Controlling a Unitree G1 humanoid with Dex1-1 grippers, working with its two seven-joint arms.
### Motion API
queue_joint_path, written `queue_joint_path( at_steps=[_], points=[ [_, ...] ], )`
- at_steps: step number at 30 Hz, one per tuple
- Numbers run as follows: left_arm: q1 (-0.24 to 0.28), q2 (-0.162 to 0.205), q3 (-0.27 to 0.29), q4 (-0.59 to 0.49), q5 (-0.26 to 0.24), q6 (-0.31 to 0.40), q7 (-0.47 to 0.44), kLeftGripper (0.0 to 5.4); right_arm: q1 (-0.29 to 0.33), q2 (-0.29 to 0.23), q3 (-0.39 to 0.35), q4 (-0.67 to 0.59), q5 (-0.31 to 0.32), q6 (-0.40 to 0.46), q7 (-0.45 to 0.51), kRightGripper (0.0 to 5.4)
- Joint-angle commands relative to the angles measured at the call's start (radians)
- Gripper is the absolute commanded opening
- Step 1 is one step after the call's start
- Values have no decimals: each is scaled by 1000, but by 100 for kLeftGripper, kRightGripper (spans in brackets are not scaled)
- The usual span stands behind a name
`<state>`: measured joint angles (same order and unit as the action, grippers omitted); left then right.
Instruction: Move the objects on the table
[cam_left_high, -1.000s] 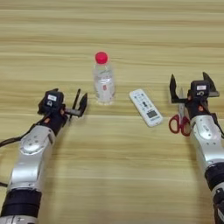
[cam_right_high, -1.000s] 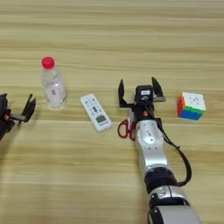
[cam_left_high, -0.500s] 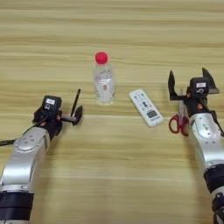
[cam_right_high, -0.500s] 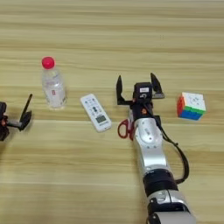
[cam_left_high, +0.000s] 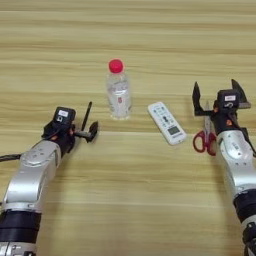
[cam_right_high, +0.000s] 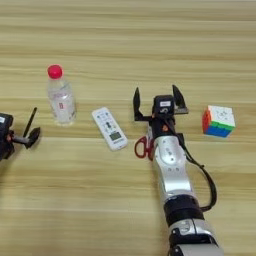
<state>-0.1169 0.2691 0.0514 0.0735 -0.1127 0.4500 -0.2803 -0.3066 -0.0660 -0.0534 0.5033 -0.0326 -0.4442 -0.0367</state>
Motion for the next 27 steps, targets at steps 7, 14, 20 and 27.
queue_joint_path(
  at_steps=[7, 14, 20, 27],
  points=[
    [-43, 13, -34, 107, 41, -29, -7, 539, 13, 5, 2, -31, -1, 20, -2, 540],
    [-56, 27, -26, 153, 48, -44, -4, 539, 17, 6, 2, -41, -1, 25, -2, 540],
    [-71, 38, -18, 185, 46, -50, -4, 539, 18, 6, 2, -43, -1, 26, -1, 540],
    [-75, 46, -14, 220, 48, -63, -2, 539, 20, 7, 2, -50, -1, 30, -2, 540]
  ],
)
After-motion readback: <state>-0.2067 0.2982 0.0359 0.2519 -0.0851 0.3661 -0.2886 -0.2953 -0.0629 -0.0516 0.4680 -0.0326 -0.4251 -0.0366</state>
